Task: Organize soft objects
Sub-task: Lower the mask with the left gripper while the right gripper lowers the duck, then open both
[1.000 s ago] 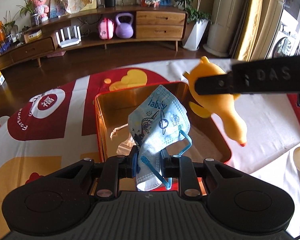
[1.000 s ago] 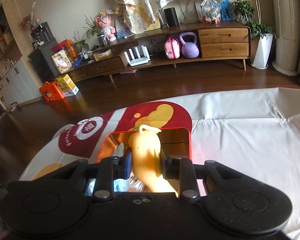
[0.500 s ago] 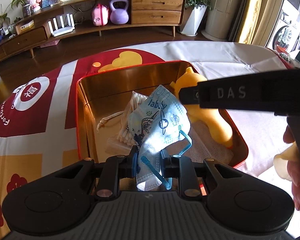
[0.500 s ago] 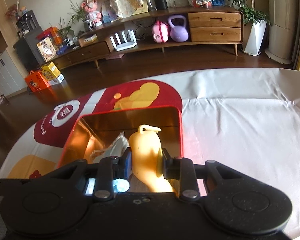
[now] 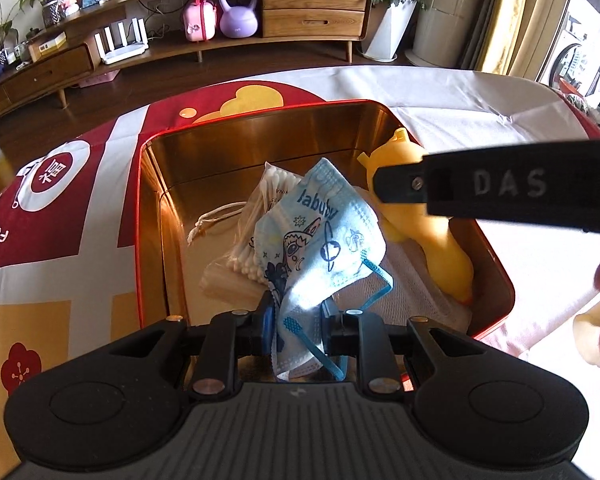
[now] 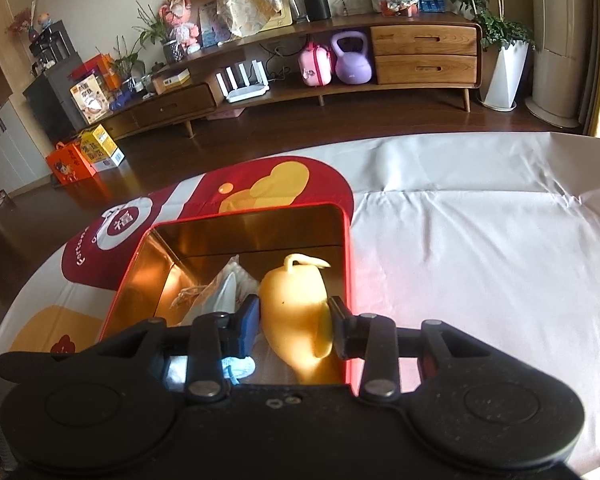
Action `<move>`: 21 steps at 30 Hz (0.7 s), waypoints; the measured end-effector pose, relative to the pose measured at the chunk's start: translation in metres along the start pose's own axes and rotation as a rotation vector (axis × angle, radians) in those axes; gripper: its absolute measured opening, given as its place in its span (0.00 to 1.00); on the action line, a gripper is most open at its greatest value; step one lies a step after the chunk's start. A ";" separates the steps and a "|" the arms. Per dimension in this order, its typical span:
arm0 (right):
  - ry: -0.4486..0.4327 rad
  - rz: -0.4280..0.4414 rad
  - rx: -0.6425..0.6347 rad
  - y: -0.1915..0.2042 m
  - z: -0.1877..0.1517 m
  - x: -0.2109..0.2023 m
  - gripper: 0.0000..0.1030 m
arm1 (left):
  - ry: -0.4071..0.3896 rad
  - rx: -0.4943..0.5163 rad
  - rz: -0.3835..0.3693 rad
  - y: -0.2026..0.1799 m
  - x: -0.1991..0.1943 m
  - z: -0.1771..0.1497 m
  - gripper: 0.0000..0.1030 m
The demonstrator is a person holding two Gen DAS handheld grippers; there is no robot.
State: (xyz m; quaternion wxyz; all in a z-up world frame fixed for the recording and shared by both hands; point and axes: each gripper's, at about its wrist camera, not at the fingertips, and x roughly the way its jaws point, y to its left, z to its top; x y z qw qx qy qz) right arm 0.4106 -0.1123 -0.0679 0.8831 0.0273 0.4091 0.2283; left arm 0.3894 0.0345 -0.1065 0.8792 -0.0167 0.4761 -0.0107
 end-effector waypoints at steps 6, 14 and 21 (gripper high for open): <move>-0.017 0.001 0.005 -0.003 0.001 -0.011 0.39 | -0.002 0.006 0.020 -0.003 -0.005 -0.002 0.28; -0.028 0.029 0.003 -0.001 0.001 -0.031 0.49 | -0.013 -0.008 0.023 -0.004 -0.017 -0.002 0.31; -0.046 0.050 -0.002 0.001 -0.002 -0.052 0.50 | -0.061 -0.026 0.029 -0.005 -0.033 -0.003 0.74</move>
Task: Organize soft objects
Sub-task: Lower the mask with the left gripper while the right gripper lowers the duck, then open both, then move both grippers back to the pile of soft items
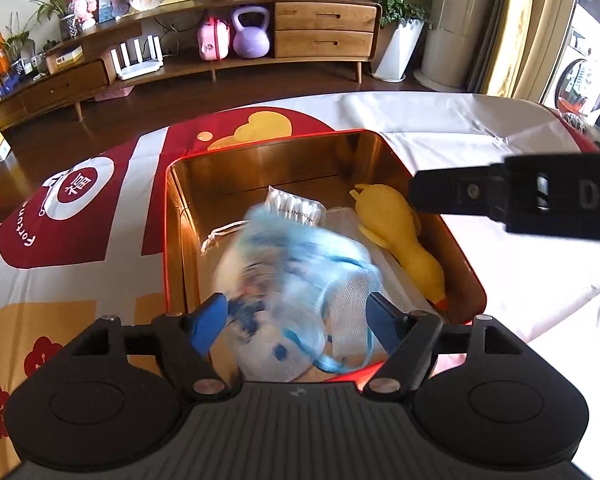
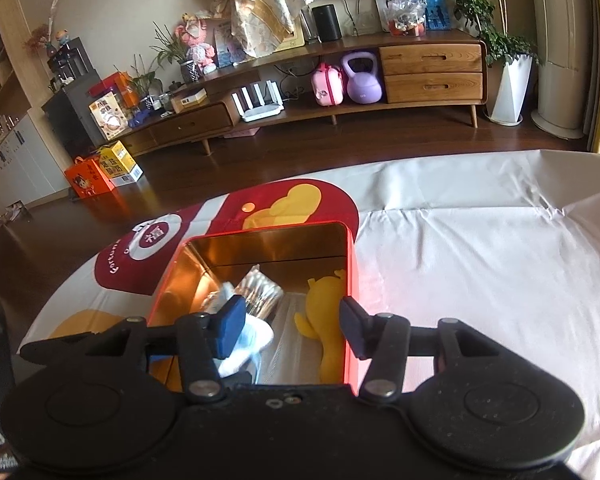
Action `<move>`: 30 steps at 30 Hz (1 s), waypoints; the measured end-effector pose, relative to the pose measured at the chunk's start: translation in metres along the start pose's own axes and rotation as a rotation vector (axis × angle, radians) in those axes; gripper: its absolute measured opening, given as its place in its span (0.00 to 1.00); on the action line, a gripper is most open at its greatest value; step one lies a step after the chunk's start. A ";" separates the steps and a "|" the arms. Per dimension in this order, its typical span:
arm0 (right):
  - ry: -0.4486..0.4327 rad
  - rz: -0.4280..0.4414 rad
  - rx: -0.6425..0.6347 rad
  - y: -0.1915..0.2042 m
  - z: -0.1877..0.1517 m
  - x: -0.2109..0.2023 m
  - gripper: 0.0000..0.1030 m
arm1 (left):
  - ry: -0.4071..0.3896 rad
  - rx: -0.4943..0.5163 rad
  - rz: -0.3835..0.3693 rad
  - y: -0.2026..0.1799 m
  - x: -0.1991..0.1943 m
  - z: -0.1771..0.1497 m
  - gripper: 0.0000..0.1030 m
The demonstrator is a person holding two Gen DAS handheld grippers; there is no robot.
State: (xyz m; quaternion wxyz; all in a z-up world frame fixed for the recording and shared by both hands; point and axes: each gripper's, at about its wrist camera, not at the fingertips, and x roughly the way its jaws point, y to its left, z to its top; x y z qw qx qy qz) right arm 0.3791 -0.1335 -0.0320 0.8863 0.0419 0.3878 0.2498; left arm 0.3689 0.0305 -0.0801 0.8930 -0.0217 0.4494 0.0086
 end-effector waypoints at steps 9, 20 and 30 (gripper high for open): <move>-0.021 0.024 -0.011 0.005 -0.007 -0.035 0.59 | -0.046 -0.019 -0.010 0.003 -0.034 -0.004 0.74; -0.035 0.066 -0.043 0.018 -0.027 -0.086 0.65 | -0.083 -0.009 -0.023 -0.003 -0.084 -0.021 0.74; -0.056 0.062 -0.080 0.029 -0.056 -0.125 0.81 | -0.103 0.009 -0.046 -0.010 -0.120 -0.042 0.74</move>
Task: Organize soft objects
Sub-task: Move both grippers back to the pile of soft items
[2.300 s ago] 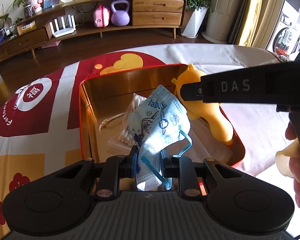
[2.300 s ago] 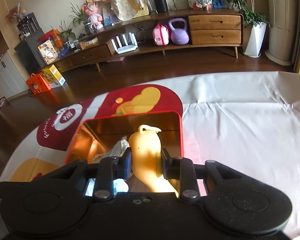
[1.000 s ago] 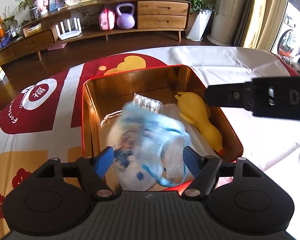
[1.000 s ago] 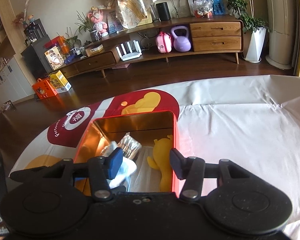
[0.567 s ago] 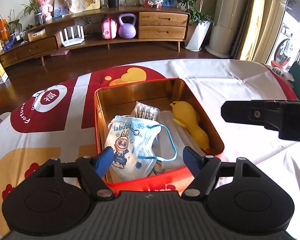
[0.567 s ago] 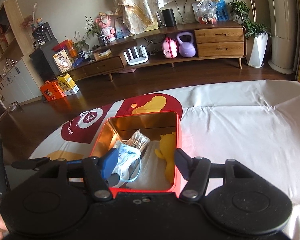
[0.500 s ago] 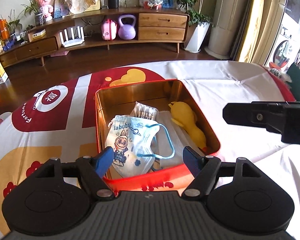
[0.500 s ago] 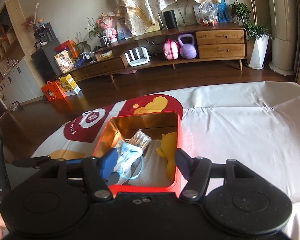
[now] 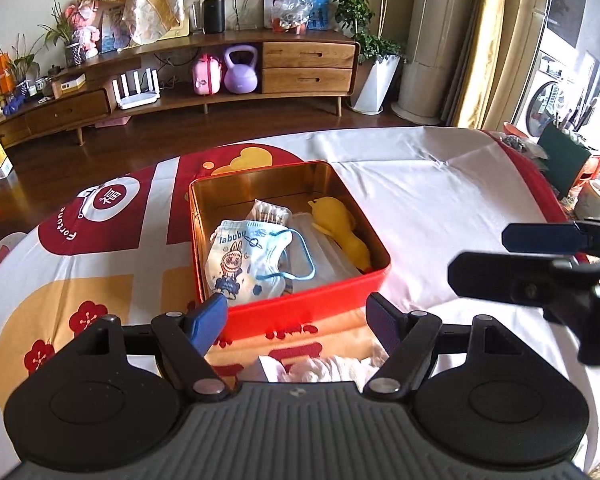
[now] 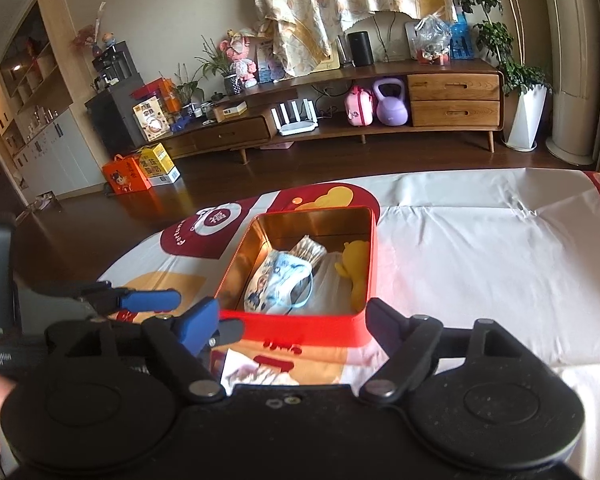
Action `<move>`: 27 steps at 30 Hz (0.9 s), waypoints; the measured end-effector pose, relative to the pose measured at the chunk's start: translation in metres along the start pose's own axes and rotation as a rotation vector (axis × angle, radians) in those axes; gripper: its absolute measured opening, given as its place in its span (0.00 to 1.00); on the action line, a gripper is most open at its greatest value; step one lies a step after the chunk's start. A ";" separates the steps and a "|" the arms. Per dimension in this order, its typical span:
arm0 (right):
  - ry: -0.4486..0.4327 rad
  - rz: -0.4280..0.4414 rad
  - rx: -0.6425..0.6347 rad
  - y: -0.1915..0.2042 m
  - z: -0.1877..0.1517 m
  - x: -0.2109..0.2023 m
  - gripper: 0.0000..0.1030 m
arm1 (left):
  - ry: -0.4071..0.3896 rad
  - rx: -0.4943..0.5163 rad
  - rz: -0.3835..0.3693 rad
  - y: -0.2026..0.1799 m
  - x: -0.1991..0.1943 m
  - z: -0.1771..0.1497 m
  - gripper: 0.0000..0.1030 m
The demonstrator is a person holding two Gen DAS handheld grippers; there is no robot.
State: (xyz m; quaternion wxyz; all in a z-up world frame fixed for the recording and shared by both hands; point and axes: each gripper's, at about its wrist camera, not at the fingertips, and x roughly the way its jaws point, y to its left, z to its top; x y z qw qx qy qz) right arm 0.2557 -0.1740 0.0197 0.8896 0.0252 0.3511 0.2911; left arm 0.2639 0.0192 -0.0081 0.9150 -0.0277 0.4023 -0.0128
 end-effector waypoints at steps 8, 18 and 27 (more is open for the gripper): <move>-0.027 0.001 -0.004 0.002 -0.025 -0.030 0.92 | -0.014 -0.017 -0.021 -0.002 -0.026 -0.019 0.77; -0.012 -0.020 -0.031 -0.006 -0.065 -0.044 1.00 | -0.025 -0.082 -0.043 -0.002 -0.039 -0.062 0.81; 0.030 -0.052 -0.022 -0.020 -0.094 -0.039 1.00 | -0.016 -0.112 -0.044 -0.010 -0.037 -0.103 0.81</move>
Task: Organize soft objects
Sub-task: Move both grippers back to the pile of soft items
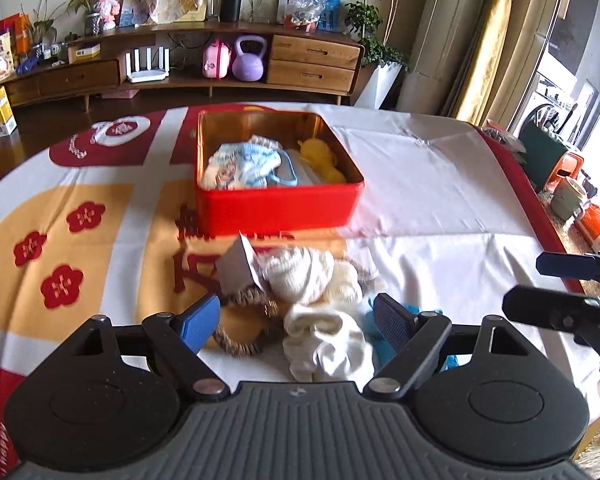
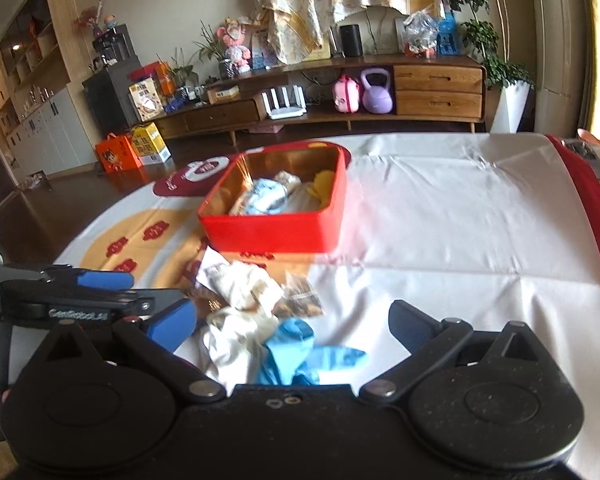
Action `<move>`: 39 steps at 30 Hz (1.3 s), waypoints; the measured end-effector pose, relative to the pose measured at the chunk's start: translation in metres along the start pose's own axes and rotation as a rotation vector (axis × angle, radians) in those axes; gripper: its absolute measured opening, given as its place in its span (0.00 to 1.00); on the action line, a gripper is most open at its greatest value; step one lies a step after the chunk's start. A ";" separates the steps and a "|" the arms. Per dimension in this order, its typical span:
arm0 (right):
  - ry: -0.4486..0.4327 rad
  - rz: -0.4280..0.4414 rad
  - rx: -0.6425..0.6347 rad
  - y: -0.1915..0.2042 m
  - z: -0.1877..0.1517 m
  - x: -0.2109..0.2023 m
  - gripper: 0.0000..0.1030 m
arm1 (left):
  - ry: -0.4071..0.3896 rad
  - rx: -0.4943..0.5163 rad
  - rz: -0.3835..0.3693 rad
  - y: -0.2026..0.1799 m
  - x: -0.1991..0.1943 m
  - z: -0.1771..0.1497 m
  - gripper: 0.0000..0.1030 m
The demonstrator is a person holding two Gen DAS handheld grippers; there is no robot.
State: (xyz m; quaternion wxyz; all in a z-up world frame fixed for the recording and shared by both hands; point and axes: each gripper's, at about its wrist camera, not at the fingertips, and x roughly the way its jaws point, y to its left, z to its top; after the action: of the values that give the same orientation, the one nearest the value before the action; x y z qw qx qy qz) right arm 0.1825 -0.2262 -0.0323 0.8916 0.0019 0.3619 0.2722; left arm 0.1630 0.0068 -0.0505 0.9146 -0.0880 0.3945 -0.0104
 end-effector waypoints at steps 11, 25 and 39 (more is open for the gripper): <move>0.064 -0.001 0.049 -0.004 -0.022 0.020 0.99 | 0.029 0.009 0.014 -0.013 0.018 -0.039 0.81; 0.136 -0.004 0.077 -0.004 -0.037 0.049 0.98 | 0.038 0.063 0.017 -0.024 0.039 -0.063 0.81; 0.188 -0.019 0.036 0.008 -0.040 0.078 0.68 | 0.041 0.082 0.003 -0.027 0.056 -0.066 0.76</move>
State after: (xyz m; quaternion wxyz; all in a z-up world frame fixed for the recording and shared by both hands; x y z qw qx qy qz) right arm 0.1989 -0.1892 -0.1111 0.8562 -0.0110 0.4487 0.2561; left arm 0.1552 -0.0353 -0.1310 0.9092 -0.0498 0.4125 -0.0267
